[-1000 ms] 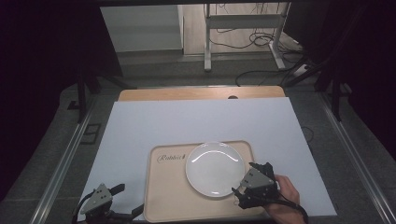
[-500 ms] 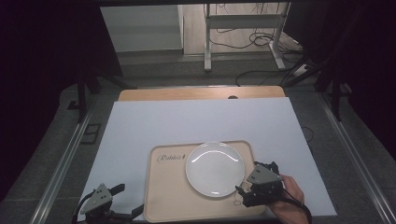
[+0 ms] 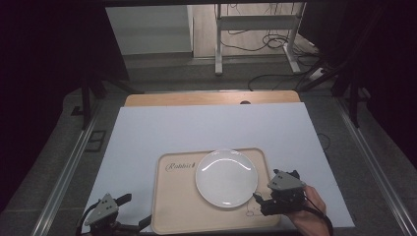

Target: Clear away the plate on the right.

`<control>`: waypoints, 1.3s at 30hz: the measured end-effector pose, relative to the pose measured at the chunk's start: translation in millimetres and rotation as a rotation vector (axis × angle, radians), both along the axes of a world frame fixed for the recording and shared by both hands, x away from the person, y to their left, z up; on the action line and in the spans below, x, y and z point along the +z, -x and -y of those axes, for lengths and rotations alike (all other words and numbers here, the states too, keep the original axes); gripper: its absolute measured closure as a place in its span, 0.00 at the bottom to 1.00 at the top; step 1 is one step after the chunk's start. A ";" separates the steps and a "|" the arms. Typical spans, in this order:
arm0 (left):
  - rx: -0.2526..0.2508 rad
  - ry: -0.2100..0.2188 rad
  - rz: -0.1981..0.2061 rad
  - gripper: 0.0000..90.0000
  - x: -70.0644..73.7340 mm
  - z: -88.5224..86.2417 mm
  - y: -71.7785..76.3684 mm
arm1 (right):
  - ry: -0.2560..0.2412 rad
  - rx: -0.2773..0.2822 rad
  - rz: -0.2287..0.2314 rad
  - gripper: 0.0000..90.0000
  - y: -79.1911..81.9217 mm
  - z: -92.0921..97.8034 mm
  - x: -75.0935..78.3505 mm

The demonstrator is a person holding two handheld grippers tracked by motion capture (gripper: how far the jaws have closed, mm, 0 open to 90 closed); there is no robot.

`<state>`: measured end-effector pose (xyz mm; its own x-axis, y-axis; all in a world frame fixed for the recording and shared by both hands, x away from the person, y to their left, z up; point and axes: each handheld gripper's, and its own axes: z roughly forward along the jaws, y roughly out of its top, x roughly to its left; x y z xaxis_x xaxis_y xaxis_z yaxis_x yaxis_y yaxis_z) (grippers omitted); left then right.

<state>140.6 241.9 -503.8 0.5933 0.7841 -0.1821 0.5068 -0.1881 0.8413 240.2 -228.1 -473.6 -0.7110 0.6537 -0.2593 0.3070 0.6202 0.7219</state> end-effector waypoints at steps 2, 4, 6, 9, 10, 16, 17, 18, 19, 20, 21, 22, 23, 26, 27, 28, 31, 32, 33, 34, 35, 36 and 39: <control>0.000 0.001 0.001 0.00 0.1 0.0 0.0 | -0.007 -0.002 -0.008 0.02 -0.2 2.2 0.4; 0.000 0.000 0.000 0.00 0.1 0.0 0.0 | -0.014 -0.006 -0.008 0.02 -0.3 4.5 0.9; 0.000 0.000 0.000 0.00 0.0 0.1 0.0 | -0.025 -0.012 -0.014 0.02 -0.4 7.2 1.5; 0.000 0.001 0.000 0.00 0.0 0.0 0.0 | -0.040 -0.022 -0.023 0.02 -0.7 11.9 2.1; 0.002 0.003 0.001 0.00 -0.1 0.2 0.0 | -0.043 -0.028 -0.024 0.02 -0.9 13.5 2.2; 0.001 0.002 0.000 0.00 0.0 0.3 0.0 | -0.071 -0.052 -0.040 0.02 0.0 24.2 3.4; 0.001 0.002 0.000 0.00 0.0 0.3 -0.1 | -0.074 -0.056 -0.043 0.02 0.5 26.1 3.8; 0.001 0.002 0.000 0.00 0.0 0.2 -0.1 | -0.075 -0.059 -0.043 0.02 1.0 28.1 4.0; 0.002 0.002 0.000 0.00 0.0 0.2 0.0 | -0.079 -0.063 -0.042 0.02 1.4 29.8 4.0; 0.001 0.002 0.000 0.00 0.0 0.2 0.0 | -0.080 -0.067 -0.044 0.02 2.1 31.8 4.3; 0.002 0.002 0.000 0.00 0.0 0.3 0.0 | -0.083 -0.070 -0.044 0.02 2.6 33.7 4.3; 0.001 0.001 0.000 0.00 0.0 0.4 0.0 | -0.088 -0.073 -0.045 0.02 3.3 35.5 4.6; 0.001 0.001 0.000 0.00 0.0 0.4 0.0 | -0.095 -0.077 -0.045 0.02 4.1 37.8 4.7; -0.001 0.000 0.000 0.00 -0.1 0.4 -0.1 | -0.100 -0.087 -0.042 0.02 5.7 43.0 5.3; 0.000 0.000 0.000 0.00 -0.1 0.4 -0.2 | -0.106 -0.091 -0.044 0.02 6.3 44.9 5.4; -0.001 0.000 0.000 0.00 -0.1 0.4 -0.2 | -0.112 -0.096 -0.046 0.02 6.8 46.9 5.5; -0.002 -0.001 0.000 0.00 -0.1 0.3 -0.2 | -0.126 -0.108 -0.044 0.02 8.4 53.0 5.5; -0.002 -0.002 -0.001 0.00 -0.1 0.4 -0.2 | -0.132 -0.111 -0.045 0.02 9.1 55.2 5.7; -0.003 -0.003 -0.001 0.00 -0.1 0.5 -0.2 | -0.138 -0.116 -0.044 0.02 9.7 57.3 5.7; -0.004 -0.003 -0.001 0.00 -0.2 0.6 -0.2 | -0.141 -0.119 -0.045 0.02 10.1 59.5 5.9; -0.004 -0.003 -0.001 0.00 -0.2 0.7 -0.3 | -0.142 -0.125 -0.044 0.02 10.6 61.7 5.8; -0.004 -0.003 -0.001 0.00 -0.2 0.7 -0.3 | -0.143 -0.130 -0.044 0.02 11.0 64.1 5.5; -0.005 -0.004 -0.003 0.00 -0.4 0.8 -0.3 | -0.149 -0.145 -0.047 0.02 12.2 71.4 4.6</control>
<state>140.9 241.1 -504.2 0.5965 0.7821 -0.1805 0.5081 -0.1938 0.8392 228.0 -299.5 -469.1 -0.6158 0.7785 -0.1212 0.4204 0.4548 0.7852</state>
